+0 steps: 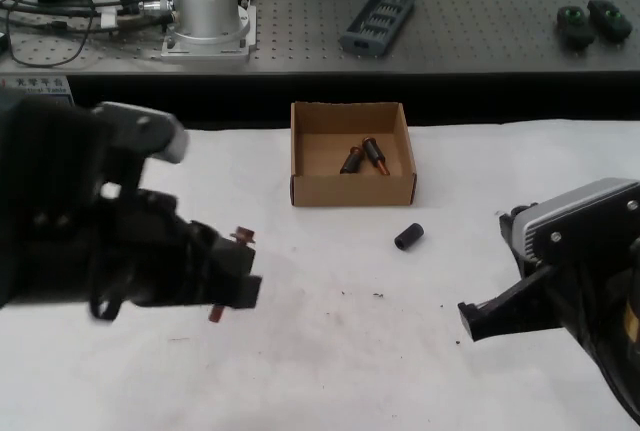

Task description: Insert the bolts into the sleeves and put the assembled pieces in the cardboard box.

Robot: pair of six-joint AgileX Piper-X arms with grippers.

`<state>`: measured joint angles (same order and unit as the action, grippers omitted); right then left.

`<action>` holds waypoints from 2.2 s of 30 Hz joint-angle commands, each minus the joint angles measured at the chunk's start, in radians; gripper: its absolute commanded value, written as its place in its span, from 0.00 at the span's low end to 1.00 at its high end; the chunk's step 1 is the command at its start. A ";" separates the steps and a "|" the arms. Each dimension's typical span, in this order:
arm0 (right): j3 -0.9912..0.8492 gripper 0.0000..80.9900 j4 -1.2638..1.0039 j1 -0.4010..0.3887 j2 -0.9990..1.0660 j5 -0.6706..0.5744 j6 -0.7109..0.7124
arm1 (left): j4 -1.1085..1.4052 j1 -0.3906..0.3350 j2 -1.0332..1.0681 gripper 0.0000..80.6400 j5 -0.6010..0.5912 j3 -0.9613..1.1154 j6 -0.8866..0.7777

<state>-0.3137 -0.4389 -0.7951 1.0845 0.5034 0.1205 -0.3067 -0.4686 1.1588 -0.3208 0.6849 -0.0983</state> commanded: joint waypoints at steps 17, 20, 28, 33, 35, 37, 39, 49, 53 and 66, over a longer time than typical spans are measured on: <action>0.089 0.09 -0.241 -0.049 -0.071 -0.323 -0.069 | 1.052 -0.003 -0.321 0.01 -0.003 -0.645 -0.050; 0.089 0.09 -0.259 -0.049 -0.071 -0.459 -0.098 | 1.067 -0.003 -0.321 0.01 0.004 -0.681 -0.053; 0.089 0.09 -0.317 -0.049 -0.071 -0.675 -0.105 | 1.059 -0.003 -0.321 0.01 0.024 -0.685 -0.021; 0.089 0.09 -0.317 -0.049 -0.071 -0.677 -0.110 | 1.093 -0.003 -0.321 0.01 0.024 -0.685 -0.013; 0.089 0.09 -0.317 -0.049 -0.071 -0.679 -0.121 | 1.107 -0.003 -0.321 0.01 0.024 -0.685 -0.006; 0.089 0.09 -0.317 -0.049 -0.071 -0.710 -0.121 | 1.134 -0.003 -0.321 0.01 0.024 -0.685 -0.006; 0.089 0.09 -0.317 -0.049 -0.071 -0.754 -0.098 | 1.172 -0.003 -0.321 0.01 0.024 -0.685 -0.002; 0.089 0.09 -0.482 -0.045 0.145 -0.835 -0.047 | 1.281 -0.003 -0.319 0.01 0.032 -0.677 0.026; 0.076 0.09 -0.650 -0.021 0.277 -0.842 -0.056 | 1.286 -0.003 -0.260 0.01 0.032 -0.626 0.031; -0.072 0.09 -0.638 0.176 0.511 -1.167 -0.106 | 1.627 -0.003 0.243 0.01 -0.022 -0.435 0.001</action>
<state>-0.3515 -1.0667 -0.6695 1.5471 -0.5461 0.0149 1.1925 -0.4686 1.2603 -0.2998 0.1853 -0.0788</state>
